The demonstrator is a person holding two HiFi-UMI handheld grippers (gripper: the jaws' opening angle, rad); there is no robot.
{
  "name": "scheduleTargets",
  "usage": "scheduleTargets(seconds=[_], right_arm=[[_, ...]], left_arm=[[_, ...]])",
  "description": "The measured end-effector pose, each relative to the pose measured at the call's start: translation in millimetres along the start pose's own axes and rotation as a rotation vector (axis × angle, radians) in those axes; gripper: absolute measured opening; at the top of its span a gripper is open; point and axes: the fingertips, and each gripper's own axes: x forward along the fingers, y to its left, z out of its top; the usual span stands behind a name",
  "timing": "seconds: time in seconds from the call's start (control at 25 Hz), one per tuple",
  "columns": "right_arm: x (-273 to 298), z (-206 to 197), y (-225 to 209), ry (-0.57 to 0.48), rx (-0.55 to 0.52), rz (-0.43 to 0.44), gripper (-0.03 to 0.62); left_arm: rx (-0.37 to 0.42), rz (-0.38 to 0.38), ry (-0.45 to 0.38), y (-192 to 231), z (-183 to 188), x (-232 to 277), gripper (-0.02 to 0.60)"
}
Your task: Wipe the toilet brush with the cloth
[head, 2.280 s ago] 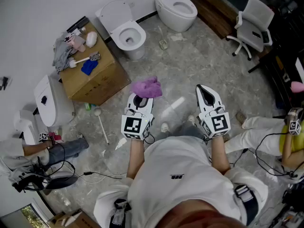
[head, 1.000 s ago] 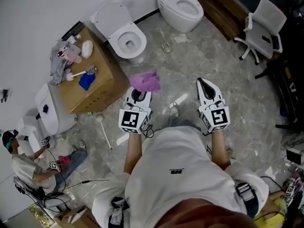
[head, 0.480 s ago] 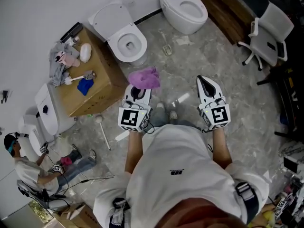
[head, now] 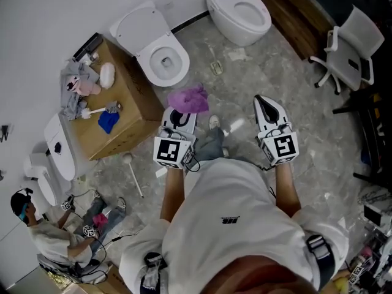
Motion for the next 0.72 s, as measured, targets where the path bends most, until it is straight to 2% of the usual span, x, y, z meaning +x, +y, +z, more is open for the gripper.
scheduleTargets(seconds=[0.36, 0.72], right_arm=[[85.0, -9.6, -37.4, 0.013, 0.015, 0.008, -0.003], [172.9, -44.2, -63.8, 0.085, -0.018, -0.01, -0.005]], left_arm=[[-0.031, -0.041, 0.008, 60.4, -17.9, 75.3, 0.071], [-0.036, -0.065, 0.072, 124.3, -63.4, 148.0, 0.071]])
